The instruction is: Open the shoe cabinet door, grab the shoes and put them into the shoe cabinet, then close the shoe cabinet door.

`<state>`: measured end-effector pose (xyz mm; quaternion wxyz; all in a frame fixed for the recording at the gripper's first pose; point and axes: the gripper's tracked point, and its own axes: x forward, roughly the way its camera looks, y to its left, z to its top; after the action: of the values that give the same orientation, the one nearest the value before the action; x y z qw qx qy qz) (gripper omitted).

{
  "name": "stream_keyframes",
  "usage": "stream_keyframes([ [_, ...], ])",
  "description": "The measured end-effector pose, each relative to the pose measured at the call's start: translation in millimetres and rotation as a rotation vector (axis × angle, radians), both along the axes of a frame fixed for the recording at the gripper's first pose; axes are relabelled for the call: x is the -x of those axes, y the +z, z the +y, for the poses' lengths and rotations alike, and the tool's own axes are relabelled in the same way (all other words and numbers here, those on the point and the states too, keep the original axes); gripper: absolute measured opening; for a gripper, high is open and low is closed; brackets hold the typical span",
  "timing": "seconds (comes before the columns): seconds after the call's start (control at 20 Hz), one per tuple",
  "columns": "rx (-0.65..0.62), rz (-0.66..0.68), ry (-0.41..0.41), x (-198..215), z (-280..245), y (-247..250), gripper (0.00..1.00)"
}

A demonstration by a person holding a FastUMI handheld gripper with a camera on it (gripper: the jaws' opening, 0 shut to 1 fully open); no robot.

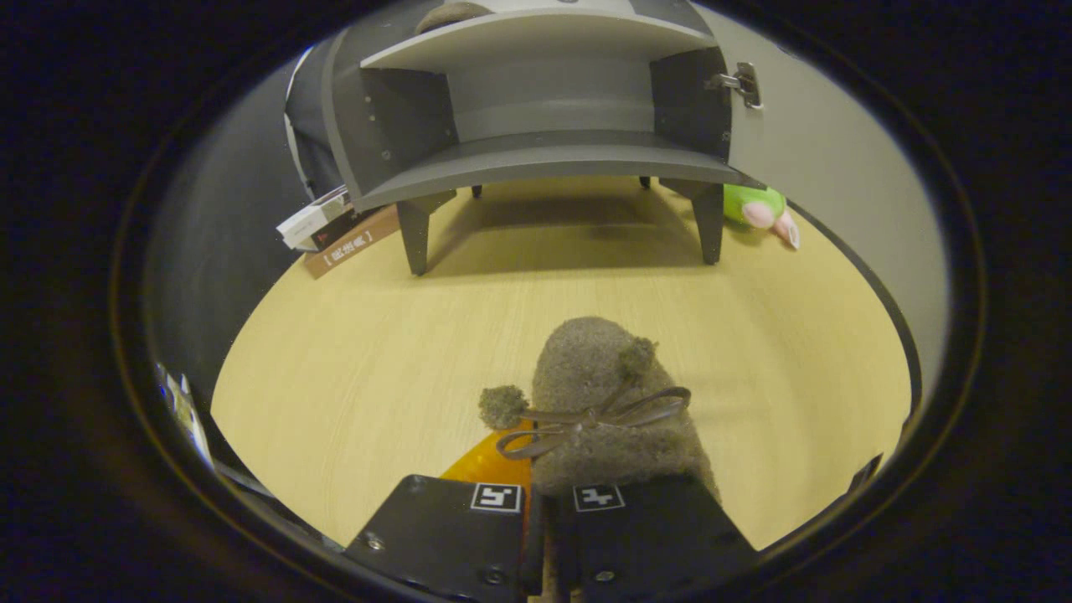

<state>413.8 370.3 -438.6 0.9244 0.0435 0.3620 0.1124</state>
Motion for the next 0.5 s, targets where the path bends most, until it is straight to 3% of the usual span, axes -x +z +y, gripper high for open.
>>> stream_keyframes([
  [0.25,-0.019,-0.063,0.066,18,7,33,0.07],
  [0.5,-0.048,-0.184,0.054,43,6,106,0.06],
])
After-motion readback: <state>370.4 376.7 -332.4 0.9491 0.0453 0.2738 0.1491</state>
